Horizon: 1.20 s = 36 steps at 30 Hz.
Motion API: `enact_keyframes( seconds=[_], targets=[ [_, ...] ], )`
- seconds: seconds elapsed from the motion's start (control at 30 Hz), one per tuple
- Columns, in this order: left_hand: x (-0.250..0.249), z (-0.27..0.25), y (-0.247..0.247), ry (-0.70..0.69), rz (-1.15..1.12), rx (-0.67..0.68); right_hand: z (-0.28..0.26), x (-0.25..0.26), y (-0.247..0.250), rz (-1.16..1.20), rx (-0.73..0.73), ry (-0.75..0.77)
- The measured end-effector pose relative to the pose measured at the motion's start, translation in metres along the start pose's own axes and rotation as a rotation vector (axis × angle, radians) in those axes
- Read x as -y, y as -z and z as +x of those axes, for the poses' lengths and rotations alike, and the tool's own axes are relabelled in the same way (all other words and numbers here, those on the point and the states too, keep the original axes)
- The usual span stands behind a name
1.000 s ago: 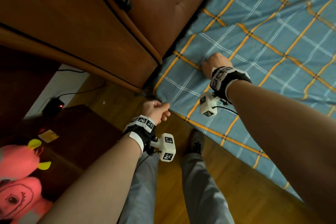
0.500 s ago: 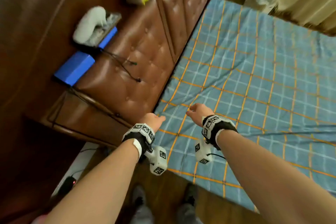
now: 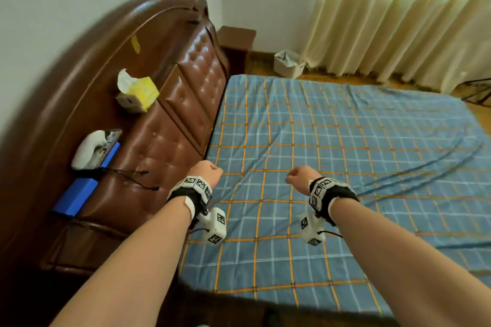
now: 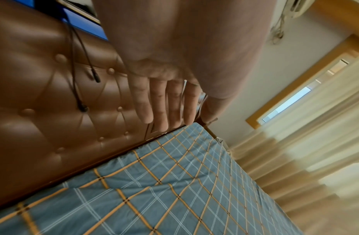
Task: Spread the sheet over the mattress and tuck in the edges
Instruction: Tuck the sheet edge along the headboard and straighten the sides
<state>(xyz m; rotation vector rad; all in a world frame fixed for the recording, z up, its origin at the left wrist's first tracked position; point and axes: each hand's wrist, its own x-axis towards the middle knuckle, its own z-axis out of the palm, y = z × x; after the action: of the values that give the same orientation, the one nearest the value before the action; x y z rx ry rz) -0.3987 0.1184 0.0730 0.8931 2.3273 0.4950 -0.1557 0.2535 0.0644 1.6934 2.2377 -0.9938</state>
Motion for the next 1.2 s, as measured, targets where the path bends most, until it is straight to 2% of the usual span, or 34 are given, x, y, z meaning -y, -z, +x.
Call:
enact_keyframes(
  seconds=[0.1, 0.27, 0.43, 0.63, 0.77, 0.87, 1.0, 1.07, 1.2],
  targets=[
    [-0.006, 0.023, 0.004, -0.031, 0.018, -0.024, 0.007, -0.003, -0.009, 0.002, 0.022, -0.058],
    [0.013, 0.080, 0.015, -0.056, 0.018, -0.008, 0.034, 0.032, -0.042, -0.007, 0.052, -0.143],
    [0.043, 0.155, 0.005, -0.005, 0.034, 0.048, 0.104, 0.075, -0.089, 0.074, 0.145, -0.143],
    [0.077, 0.270, -0.072, 0.017, -0.029, 0.097, 0.248, 0.110, -0.151, 0.145, 0.162, -0.090],
    [0.112, 0.349, -0.152, 0.076, -0.028, 0.081, 0.363, 0.091, -0.215, 0.188, 0.185, -0.123],
    [0.142, 0.394, -0.214, 0.125, 0.013, 0.140, 0.425, 0.075, -0.258, 0.201, 0.191, -0.213],
    [0.184, 0.433, -0.270, 0.163, 0.104, 0.257, 0.477, 0.067, -0.299, 0.049, 0.128, -0.293],
    [0.200, 0.443, -0.283, 0.155, 0.147, 0.243, 0.493, 0.061, -0.316, -0.007, 0.091, -0.290],
    [0.209, 0.445, -0.285, 0.215, 0.110, 0.210, 0.513, 0.061, -0.335, 0.064, 0.131, -0.317]
  ],
)
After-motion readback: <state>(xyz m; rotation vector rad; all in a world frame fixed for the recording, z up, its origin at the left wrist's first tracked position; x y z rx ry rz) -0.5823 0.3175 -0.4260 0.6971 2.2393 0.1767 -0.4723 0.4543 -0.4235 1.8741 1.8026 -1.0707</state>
